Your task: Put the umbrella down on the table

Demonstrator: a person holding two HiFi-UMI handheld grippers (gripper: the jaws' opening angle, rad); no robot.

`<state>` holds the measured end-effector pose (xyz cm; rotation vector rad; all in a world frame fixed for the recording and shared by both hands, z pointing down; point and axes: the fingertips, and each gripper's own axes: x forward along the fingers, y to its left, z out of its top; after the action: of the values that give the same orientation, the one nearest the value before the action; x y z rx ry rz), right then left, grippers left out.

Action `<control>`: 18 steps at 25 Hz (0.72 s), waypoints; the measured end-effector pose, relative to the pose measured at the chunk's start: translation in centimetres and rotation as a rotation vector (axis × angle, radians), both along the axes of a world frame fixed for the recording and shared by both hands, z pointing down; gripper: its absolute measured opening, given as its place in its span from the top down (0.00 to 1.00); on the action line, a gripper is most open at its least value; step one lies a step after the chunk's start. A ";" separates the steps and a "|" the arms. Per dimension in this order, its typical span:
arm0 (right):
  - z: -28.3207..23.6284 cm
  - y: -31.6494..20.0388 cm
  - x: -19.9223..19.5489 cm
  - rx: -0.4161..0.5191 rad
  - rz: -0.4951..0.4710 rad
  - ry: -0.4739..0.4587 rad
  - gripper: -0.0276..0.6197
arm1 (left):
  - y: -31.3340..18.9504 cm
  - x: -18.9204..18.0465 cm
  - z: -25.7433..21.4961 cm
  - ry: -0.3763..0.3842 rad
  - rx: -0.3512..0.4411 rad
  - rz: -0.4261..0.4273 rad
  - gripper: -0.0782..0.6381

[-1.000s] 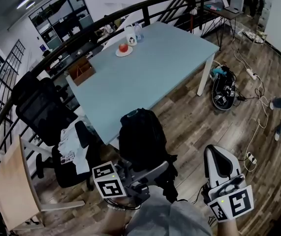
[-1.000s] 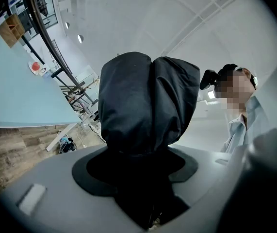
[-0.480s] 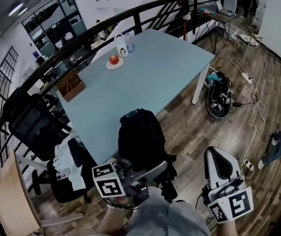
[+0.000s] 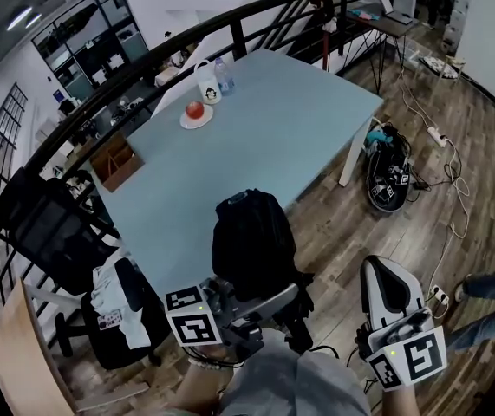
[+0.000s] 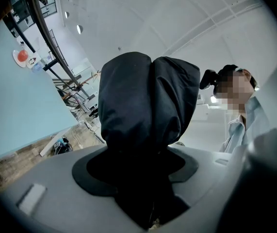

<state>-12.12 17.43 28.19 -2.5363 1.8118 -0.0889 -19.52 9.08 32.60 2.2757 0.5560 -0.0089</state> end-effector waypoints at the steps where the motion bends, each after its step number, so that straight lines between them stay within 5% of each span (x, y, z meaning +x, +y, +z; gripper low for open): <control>1: 0.1 -0.4 0.2 -0.002 -0.001 -0.001 0.96 | -0.3 0.2 0.1 -0.003 0.001 0.001 0.53; 18: 0.6 -2.5 2.0 -0.026 -0.023 -0.003 0.96 | -2.4 1.9 0.2 0.012 -0.026 -0.020 0.53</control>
<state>-10.13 14.89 28.84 -2.5317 1.8509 -0.1170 -17.66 6.67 32.82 2.2576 0.5359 -0.0397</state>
